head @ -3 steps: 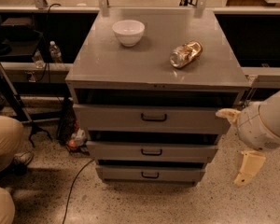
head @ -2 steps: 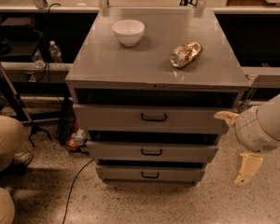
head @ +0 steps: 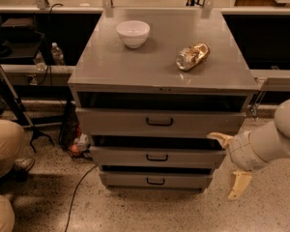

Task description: Open bottom drawer

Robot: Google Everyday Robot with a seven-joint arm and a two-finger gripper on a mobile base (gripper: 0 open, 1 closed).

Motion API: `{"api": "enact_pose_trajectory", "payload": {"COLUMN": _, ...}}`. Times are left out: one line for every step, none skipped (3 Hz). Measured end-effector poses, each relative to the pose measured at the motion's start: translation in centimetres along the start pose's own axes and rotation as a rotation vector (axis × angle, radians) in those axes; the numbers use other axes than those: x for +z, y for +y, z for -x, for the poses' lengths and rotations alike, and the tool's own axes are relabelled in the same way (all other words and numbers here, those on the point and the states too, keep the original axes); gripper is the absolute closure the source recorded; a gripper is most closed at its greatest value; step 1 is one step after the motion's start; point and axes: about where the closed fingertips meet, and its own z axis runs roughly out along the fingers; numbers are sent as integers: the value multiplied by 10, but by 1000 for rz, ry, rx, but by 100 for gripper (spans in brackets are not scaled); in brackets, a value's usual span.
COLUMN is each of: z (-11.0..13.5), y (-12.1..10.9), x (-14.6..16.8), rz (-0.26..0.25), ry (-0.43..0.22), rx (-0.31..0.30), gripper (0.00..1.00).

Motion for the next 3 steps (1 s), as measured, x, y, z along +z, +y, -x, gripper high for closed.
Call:
{"api": "enact_pose_trajectory", "payload": {"z": -9, "y": 2, "x": 33, "rz": 7, "ry": -76, "rx": 14, "gripper": 0}}
{"api": "enact_pose_trajectory", "payload": {"z": -23, "y": 9, "x": 78, "rz": 4, "ry": -130, "rx": 18, "gripper": 0}}
{"api": "enact_pose_trajectory", "payload": {"z": -46, "y": 21, "x": 123, "rz": 30, "ry": -163, "rx": 38, "gripper": 0}}
